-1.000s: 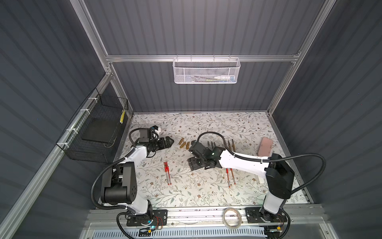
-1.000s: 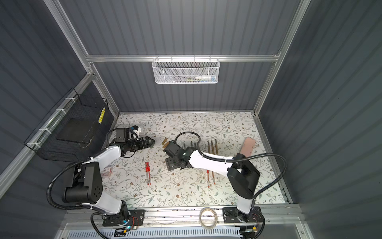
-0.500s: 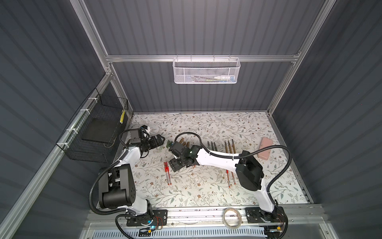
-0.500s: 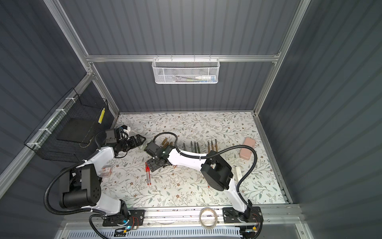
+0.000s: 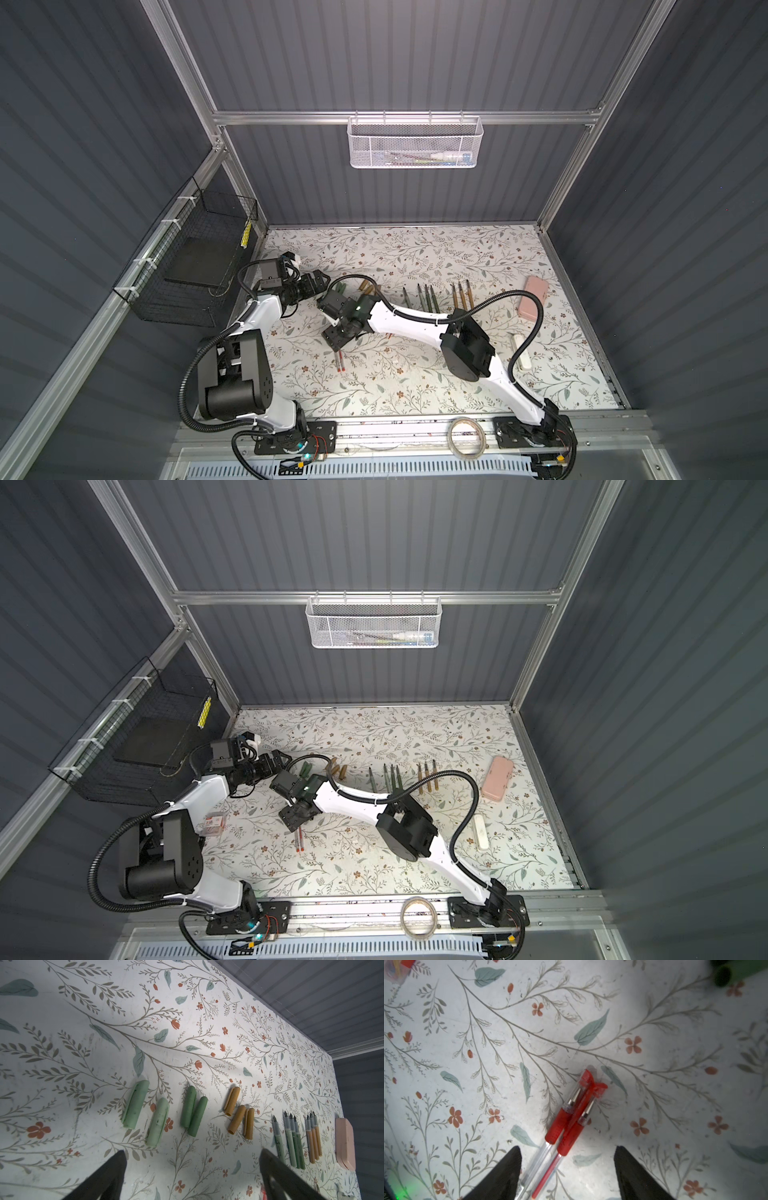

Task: Remove pen caps from pens
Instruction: Move the pen to the center of the table, then pick up the pen from the center of the table.

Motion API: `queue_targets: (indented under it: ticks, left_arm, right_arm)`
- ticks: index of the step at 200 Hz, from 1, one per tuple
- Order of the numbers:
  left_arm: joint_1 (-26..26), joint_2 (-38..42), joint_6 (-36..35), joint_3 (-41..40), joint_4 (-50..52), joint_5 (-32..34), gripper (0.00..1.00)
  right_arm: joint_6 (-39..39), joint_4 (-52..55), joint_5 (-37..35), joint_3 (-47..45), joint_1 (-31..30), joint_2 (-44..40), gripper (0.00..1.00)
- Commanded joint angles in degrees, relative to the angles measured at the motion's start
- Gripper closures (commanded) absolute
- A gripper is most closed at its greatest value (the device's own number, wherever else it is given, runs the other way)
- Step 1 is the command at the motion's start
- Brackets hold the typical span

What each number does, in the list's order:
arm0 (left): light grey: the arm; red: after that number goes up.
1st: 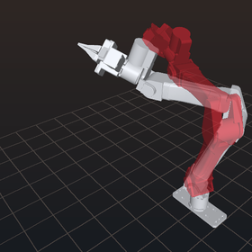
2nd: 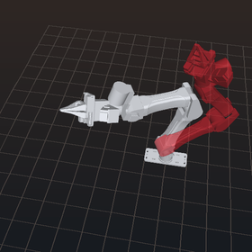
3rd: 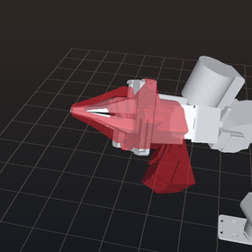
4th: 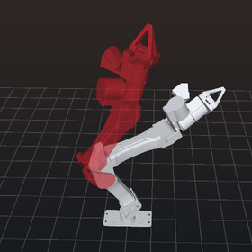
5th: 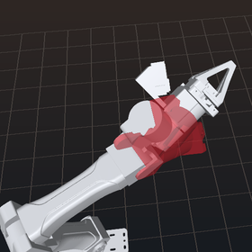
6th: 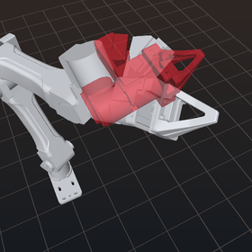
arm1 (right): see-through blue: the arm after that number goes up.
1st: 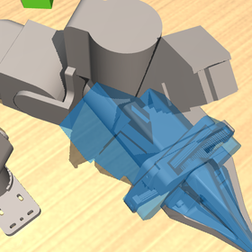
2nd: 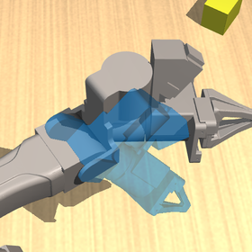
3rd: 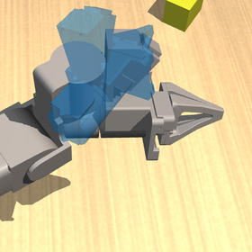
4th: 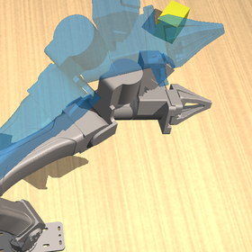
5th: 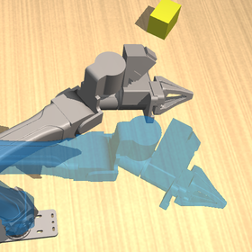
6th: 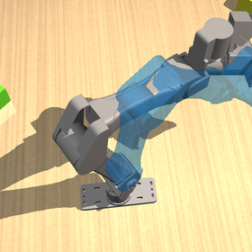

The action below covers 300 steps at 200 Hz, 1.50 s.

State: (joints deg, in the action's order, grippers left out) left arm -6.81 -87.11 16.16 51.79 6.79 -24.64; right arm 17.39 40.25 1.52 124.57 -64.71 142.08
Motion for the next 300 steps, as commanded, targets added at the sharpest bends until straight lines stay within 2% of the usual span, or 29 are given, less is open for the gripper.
queue_targets:
  ticks: [1,21,64,100,139,187,300]
  left_arm:
    - [-0.5,1.5,0.7,-0.7,-0.6,-0.9,0.00]
    - [-0.7,1.7,0.9,-0.5,-0.2,-1.4,0.00]
    - [-1.1,1.5,1.2,-0.6,-0.8,-1.6,0.00]
    - [-1.3,1.2,1.4,-1.2,-1.4,-1.8,0.00]
    - [-1.3,1.2,1.7,-1.1,-1.5,-2.0,0.00]
    - [-1.5,1.2,2.2,-0.7,-1.4,-2.3,0.00]
    - [-2.0,1.5,2.4,-1.1,-1.7,-2.6,0.00]
  right_arm:
    - [-2.1,5.1,-2.3,3.1,-0.1,3.5,0.31]
    - [-2.8,8.2,-4.2,5.4,-0.1,4.9,0.32]
    - [-2.1,9.6,-7.4,0.6,0.0,2.1,0.36]
    - [-0.3,0.7,-2.2,-9.4,0.6,-6.6,0.36]
    - [1.2,-7.5,-0.9,-16.6,1.9,-12.9,0.39]
    - [0.7,-5.1,1.2,-14.8,1.8,-8.5,0.46]
    - [0.5,-2.5,-0.7,-16.0,1.9,-7.5,0.58]
